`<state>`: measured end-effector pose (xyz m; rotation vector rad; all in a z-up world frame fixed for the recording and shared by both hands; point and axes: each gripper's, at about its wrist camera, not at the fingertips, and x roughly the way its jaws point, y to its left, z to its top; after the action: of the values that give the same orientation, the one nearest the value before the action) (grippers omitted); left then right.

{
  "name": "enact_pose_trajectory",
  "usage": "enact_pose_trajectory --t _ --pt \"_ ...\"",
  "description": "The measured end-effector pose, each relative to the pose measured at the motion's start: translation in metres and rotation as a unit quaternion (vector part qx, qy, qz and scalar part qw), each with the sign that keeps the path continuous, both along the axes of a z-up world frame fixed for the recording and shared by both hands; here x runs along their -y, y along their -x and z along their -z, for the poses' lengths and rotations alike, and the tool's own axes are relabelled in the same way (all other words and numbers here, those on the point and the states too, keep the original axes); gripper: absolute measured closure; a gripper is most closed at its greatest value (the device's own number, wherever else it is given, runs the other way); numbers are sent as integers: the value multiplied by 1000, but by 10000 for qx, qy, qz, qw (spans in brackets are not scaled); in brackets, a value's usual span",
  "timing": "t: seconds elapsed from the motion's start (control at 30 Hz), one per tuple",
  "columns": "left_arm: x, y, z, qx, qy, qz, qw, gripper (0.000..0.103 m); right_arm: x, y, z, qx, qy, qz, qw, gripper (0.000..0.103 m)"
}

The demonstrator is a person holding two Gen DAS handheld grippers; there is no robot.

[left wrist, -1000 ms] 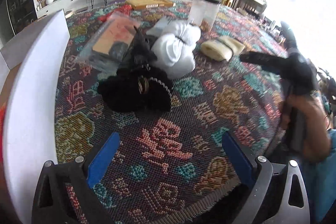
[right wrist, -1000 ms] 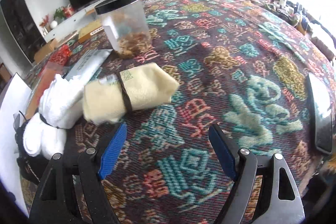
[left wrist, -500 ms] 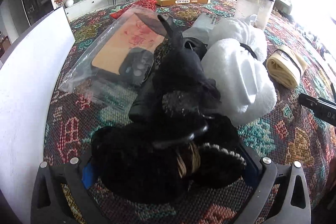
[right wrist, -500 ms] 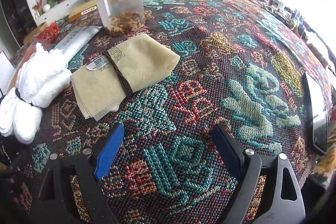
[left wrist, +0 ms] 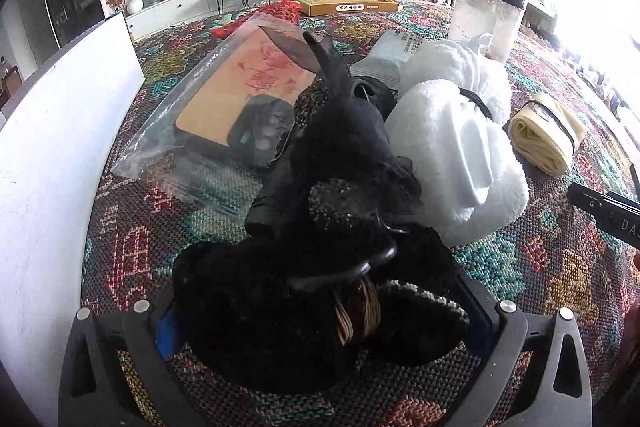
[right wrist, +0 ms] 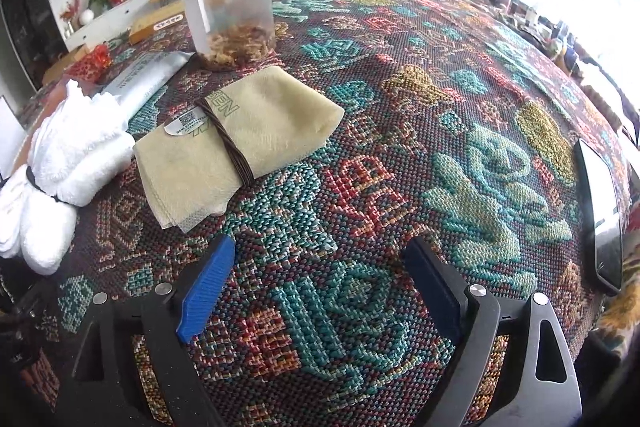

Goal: Organize soft objects

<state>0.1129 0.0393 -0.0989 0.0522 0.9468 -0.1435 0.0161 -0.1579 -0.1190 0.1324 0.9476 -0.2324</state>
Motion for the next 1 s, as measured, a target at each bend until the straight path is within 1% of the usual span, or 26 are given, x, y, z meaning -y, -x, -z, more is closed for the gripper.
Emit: enact_pose_trajectory --t 1.0 --pt "-2 0 -1 2 54 1 10000 0 0 -1 1 9 4 -5 10000 13"
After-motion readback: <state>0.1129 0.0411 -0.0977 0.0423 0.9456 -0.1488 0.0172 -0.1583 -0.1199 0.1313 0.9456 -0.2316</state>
